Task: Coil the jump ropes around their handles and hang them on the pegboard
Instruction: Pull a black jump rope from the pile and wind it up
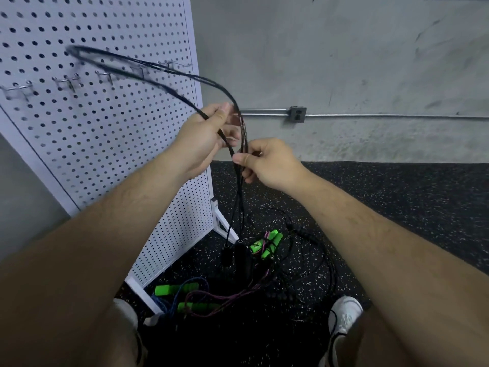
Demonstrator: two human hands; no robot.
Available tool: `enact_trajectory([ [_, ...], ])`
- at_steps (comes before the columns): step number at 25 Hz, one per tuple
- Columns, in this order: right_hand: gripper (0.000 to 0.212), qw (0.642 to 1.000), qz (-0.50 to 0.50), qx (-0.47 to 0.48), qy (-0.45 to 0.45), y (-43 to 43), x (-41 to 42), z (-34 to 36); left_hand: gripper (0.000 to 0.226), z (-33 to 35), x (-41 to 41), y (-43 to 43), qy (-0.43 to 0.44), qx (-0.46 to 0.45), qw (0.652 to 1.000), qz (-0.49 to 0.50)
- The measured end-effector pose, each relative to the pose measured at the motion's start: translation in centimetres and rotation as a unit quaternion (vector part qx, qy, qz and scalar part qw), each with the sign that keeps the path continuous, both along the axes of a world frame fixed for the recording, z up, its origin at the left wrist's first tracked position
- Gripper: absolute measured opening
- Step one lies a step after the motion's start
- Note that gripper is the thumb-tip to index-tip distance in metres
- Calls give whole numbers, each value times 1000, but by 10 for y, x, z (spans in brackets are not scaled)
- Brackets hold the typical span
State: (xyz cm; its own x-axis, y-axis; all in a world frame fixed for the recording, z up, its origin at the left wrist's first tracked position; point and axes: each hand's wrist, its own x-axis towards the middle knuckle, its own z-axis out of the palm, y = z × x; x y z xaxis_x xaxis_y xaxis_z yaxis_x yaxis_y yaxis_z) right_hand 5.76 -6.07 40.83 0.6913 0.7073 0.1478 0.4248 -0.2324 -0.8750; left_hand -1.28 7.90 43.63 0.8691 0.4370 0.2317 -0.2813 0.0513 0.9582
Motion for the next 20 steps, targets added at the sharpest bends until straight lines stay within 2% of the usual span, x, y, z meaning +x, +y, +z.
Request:
enact_trajectory([
  [5, 15, 997, -65, 28, -17, -13, 8, 16, 32, 6, -6, 9, 11, -6, 1000, 22],
  [8, 15, 992, -94, 51, -59, -17, 9, 23, 30, 5, -10, 14, 63, 72, 994, 46],
  [9, 15, 992, -91, 41, -76, -18, 8, 24, 31, 4, -10, 12, 68, 71, 994, 42],
  [12, 19, 987, -50, -94, -119, -19, 8, 19, 32, 18, -14, 4, -13, -91, 996, -24],
  [14, 21, 978, -35, -167, -119, -20, 9, 11, 32, 33, -18, 7, -64, -147, 986, -56],
  [15, 22, 977, -41, -174, -114, -20, 11, 7, 31, 38, -20, 11, -61, -132, 988, -53],
  [17, 23, 978, -66, -163, -110, -20, 16, 2, 30, 38, -23, 16, 0, -51, 999, -17],
  [19, 25, 978, -92, -141, -123, -18, 20, 1, 31, 28, -24, 17, 107, 88, 990, 28],
  [20, 27, 981, -106, -112, -118, -17, 20, 3, 31, 22, -23, 15, 160, 175, 970, 49],
])
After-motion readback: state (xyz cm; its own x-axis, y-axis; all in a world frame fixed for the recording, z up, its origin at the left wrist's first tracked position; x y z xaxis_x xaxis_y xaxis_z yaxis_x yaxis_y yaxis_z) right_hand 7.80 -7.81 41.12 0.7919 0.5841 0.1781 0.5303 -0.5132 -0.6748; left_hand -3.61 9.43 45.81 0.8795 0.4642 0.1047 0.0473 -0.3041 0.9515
